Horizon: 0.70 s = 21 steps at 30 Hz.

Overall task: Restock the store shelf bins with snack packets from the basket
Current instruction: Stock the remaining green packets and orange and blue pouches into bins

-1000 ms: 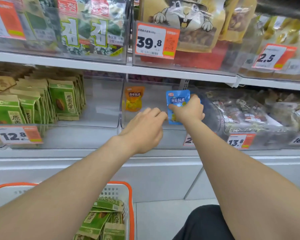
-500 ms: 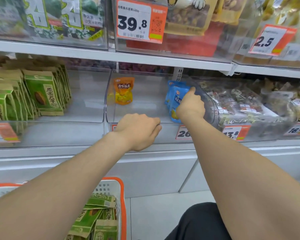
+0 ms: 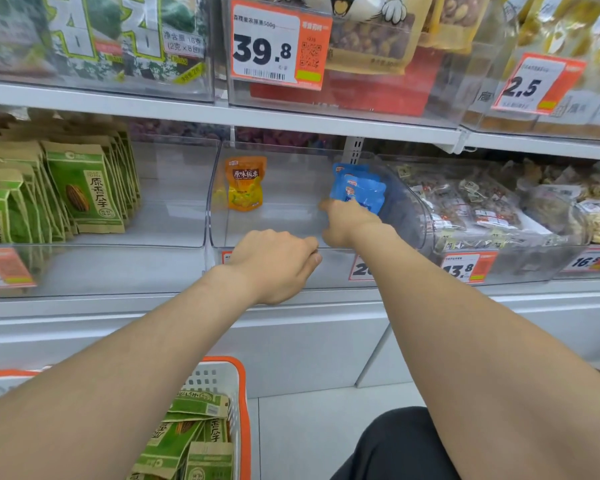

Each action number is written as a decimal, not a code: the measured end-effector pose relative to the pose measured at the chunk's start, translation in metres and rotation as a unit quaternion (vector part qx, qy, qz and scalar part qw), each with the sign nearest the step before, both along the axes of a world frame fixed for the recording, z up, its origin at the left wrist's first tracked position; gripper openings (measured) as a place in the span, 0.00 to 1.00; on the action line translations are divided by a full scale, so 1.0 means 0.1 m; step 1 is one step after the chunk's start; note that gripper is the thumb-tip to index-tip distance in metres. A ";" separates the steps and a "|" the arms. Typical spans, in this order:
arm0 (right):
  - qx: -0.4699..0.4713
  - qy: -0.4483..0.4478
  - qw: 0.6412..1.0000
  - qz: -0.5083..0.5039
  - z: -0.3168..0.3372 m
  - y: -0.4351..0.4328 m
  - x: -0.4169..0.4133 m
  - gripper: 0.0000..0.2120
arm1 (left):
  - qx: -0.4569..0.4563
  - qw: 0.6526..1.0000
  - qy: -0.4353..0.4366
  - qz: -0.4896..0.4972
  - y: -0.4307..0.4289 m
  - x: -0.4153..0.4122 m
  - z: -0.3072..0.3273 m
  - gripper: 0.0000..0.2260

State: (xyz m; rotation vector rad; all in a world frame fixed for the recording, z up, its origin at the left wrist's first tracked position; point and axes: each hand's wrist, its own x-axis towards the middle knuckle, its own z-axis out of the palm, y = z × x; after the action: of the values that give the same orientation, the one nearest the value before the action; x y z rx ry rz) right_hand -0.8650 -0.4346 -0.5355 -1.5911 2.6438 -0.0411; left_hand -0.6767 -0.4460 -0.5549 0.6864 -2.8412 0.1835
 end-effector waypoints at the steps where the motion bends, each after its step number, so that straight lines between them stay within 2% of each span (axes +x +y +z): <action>1: 0.031 -0.010 0.999 -0.009 -0.01 0.00 0.00 0.28 | 0.001 1.000 0.000 0.000 0.00 0.00 0.00 0.14; 6: 0.078 -0.023 0.994 -0.073 -0.08 -0.02 -0.10 0.15 | 0.001 1.000 -0.005 0.001 0.02 0.02 0.01 0.15; 12: 0.087 -0.063 0.986 -0.127 -0.08 0.01 -0.13 0.18 | 0.025 1.000 -0.012 0.002 0.01 0.04 0.02 0.13; 17: -0.037 -0.038 0.990 -0.129 0.02 0.08 -0.02 0.19 | 0.151 0.985 0.082 -0.029 -0.05 0.16 0.03 0.14; 21: -0.152 0.008 0.986 -0.065 0.17 0.18 0.32 0.15 | 0.180 0.969 0.162 -0.040 -0.05 0.33 0.07 0.13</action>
State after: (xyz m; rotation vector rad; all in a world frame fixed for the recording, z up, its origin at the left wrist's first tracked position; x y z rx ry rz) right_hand -0.8333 -0.4168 -0.5183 -1.4925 2.8602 -0.4610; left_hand -0.6438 -0.4513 -0.5479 0.5994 -2.5950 -0.4303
